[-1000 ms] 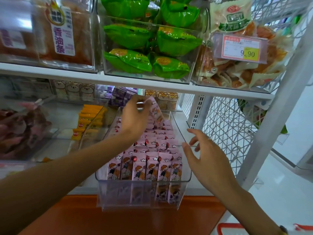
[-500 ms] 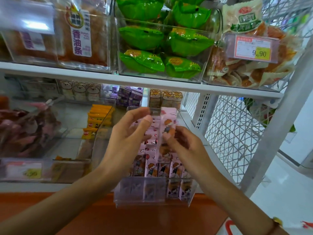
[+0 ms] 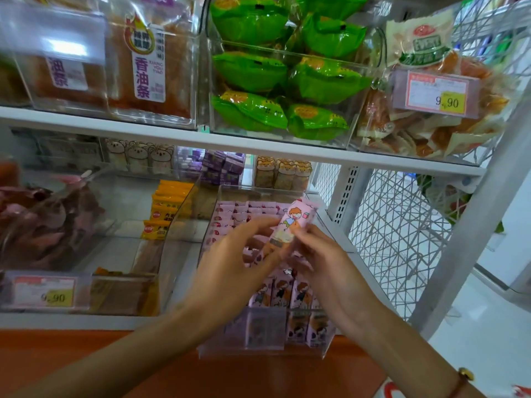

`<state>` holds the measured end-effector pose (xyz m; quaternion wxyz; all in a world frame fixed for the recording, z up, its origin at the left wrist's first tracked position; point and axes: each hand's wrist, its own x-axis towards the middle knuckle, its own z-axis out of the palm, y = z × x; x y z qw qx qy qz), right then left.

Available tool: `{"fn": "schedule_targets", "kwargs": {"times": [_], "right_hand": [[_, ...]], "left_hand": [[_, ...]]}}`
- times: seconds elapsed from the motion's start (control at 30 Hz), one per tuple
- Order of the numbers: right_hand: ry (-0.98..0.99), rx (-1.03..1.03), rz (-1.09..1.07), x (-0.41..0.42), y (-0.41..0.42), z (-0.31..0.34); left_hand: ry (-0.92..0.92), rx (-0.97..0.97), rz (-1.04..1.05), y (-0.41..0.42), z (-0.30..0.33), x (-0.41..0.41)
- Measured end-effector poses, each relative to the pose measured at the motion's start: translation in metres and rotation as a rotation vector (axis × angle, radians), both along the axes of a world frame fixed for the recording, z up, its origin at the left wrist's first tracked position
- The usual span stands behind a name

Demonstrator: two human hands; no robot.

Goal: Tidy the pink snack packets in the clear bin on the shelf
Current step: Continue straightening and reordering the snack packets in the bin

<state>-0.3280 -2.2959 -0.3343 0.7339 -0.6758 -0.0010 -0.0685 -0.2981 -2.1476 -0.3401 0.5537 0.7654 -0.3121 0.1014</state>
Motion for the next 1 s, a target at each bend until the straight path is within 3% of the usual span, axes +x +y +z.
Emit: {"fn": "schedule_targets", "kwargs": {"times": [0.13, 0.3, 0.4, 0.5, 0.63, 0.73, 1.0], "right_hand": [[-0.02, 0.024, 0.003, -0.002, -0.001, 0.001], [-0.053, -0.065, -0.167, -0.002, 0.002, -0.003], [-0.085, -0.114, -0.21, -0.002, 0.003, -0.003], [-0.088, -0.119, -0.153, -0.003, 0.0, 0.001], [-0.059, -0.091, -0.157, -0.004, -0.004, 0.002], [-0.063, -0.087, -0.152, -0.004, -0.005, 0.0], [-0.33, -0.23, -0.035, -0.007, 0.005, 0.001]], "left_hand": [[-0.013, 0.031, -0.017, -0.002, -0.002, -0.002], [-0.173, 0.095, 0.066, -0.002, -0.002, -0.001], [-0.16, 0.065, 0.051, -0.003, -0.001, -0.001], [-0.006, 0.012, -0.016, -0.003, 0.004, 0.001], [0.334, -0.122, -0.22, -0.002, 0.009, 0.003], [0.426, -0.117, -0.252, -0.001, 0.007, 0.005], [0.104, -0.104, -0.101, 0.005, 0.004, 0.015]]}}
